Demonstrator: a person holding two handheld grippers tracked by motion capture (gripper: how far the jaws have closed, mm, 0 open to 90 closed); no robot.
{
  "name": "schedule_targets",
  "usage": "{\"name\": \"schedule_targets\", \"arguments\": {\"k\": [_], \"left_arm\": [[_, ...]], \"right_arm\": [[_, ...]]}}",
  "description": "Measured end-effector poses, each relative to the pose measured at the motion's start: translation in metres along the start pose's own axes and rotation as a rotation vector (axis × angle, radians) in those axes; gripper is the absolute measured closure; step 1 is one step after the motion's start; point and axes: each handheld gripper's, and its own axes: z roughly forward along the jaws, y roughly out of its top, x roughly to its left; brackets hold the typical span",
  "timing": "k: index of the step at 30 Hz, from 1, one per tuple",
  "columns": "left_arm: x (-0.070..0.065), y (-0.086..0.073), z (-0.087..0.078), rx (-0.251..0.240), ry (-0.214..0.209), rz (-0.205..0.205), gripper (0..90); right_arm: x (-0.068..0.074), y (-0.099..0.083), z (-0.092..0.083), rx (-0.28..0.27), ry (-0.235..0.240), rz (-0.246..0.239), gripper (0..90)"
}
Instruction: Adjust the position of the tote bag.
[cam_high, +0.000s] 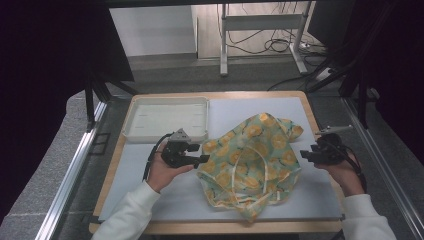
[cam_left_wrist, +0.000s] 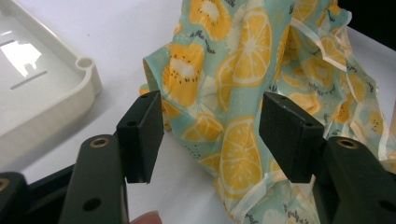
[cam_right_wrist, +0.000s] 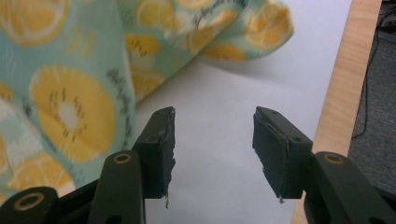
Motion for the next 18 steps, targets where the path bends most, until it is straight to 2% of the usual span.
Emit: {"name": "schedule_targets", "arguments": {"k": [3,8,11,18], "left_arm": [[0.0,0.0,0.001,0.002,-0.002,-0.003,40.3],[-0.001,0.0,0.0,0.005,-0.004,0.0,40.3],[-0.001,0.0,-0.001,0.005,-0.005,-0.002,40.3],[-0.001,-0.001,-0.003,0.002,-0.003,-0.005,40.4]], "right_arm": [[0.005,-0.005,-0.003,-0.002,-0.006,-0.006,48.4],[0.011,-0.011,-0.009,-0.015,0.014,-0.001,47.1],[0.016,-0.015,-0.015,-0.041,0.027,0.01,46.4],[0.021,-0.018,-0.025,-0.06,0.037,0.007,45.1]]}}
